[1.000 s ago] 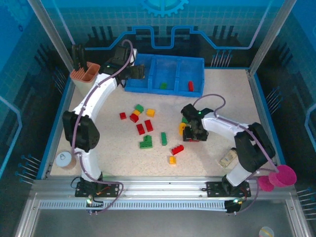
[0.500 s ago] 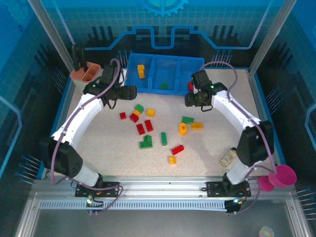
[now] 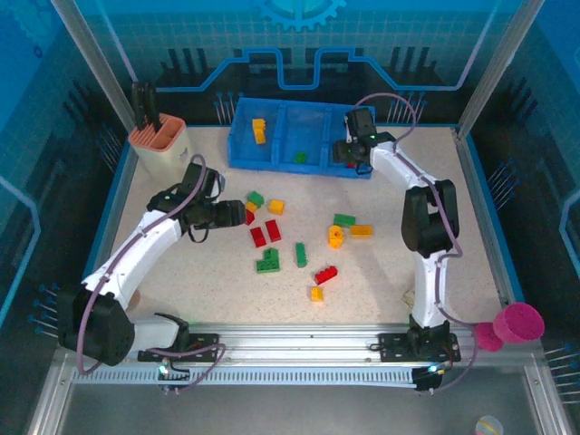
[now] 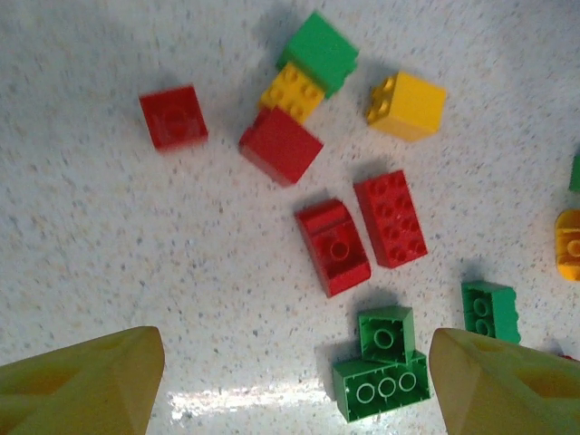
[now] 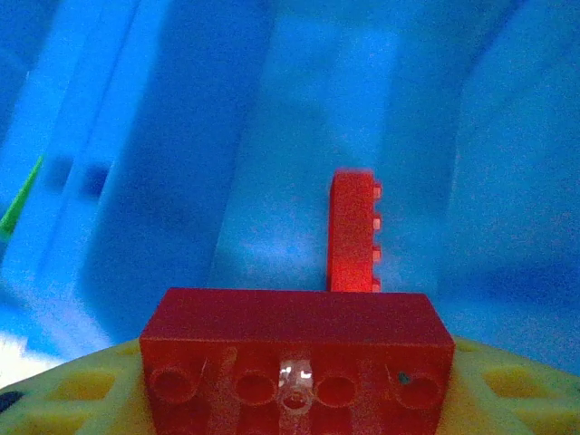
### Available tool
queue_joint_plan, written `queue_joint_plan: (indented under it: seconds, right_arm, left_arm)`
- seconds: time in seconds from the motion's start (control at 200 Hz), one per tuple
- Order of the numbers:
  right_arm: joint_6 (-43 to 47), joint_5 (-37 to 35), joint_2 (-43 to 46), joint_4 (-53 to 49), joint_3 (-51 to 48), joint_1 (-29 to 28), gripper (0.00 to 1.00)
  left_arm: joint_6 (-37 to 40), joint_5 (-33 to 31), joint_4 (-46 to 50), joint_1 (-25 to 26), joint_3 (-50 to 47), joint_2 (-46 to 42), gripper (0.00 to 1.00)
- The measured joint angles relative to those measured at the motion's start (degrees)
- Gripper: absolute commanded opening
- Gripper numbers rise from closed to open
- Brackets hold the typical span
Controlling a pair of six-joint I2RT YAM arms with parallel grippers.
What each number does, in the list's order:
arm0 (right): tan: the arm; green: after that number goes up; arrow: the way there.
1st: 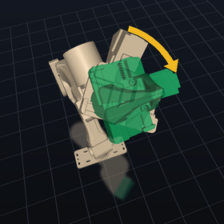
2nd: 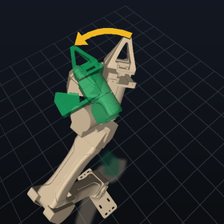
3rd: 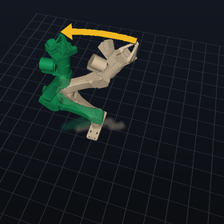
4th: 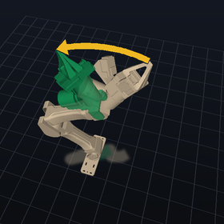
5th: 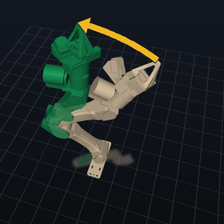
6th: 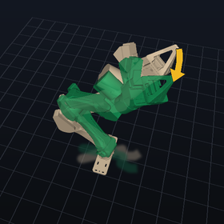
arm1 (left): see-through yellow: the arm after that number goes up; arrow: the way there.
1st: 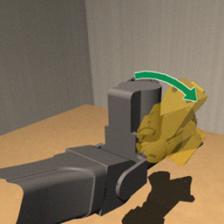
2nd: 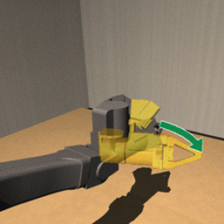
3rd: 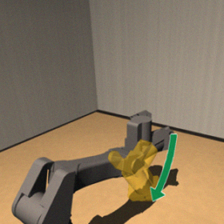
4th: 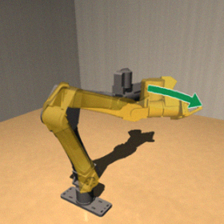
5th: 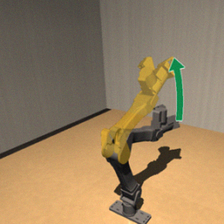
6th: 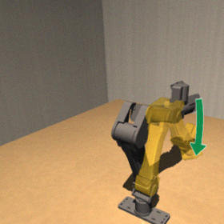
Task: Sort the legos into containers by color
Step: Place the lego in the container.
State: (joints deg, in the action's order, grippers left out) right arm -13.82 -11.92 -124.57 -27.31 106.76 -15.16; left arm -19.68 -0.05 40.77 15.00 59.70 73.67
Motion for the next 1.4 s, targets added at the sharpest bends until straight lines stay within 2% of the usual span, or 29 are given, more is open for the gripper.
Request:
queue_joint_plan:
  seconds: [0.295,0.39,0.45,0.741,1.166,1.266,1.401]
  right_arm:
    - [0.07,0.57,-12.26,0.7,14.8,1.75,0.45]
    - [0.48,0.61,-15.1,0.13,18.12,1.84,0.47]
    - [0.66,0.76,-16.39,-0.28,19.3,1.84,0.52]
    - [0.81,2.27,-16.7,1.14,16.44,2.03,0.65]
    - [0.79,4.72,-13.88,1.95,12.81,2.1,0.78]
    - [0.11,5.38,-13.79,2.54,12.79,2.1,0.84]
    - [0.7,5.86,-13.55,3.1,12.46,2.05,0.84]
  left_arm:
    - [-3.23,-1.86,-2.93,0.15,-3.3,0.0,0.8]
    - [-3.93,-2.56,-4.2,0.15,-3.3,0.44,0.8]
    - [-4.17,-2.69,-4.85,0.15,-3.3,1.16,0.8]
    - [-6.03,-2.67,-9.03,0.15,-3.28,7.04,0.77]
    - [-13.11,-1.51,-16.72,0.92,-2.03,20.33,0.76]
    - [-14.34,-1.57,-17.81,0.92,-0.92,22.56,0.77]
    - [-15.19,-1.57,-18.91,0.96,0.81,24.52,0.76]
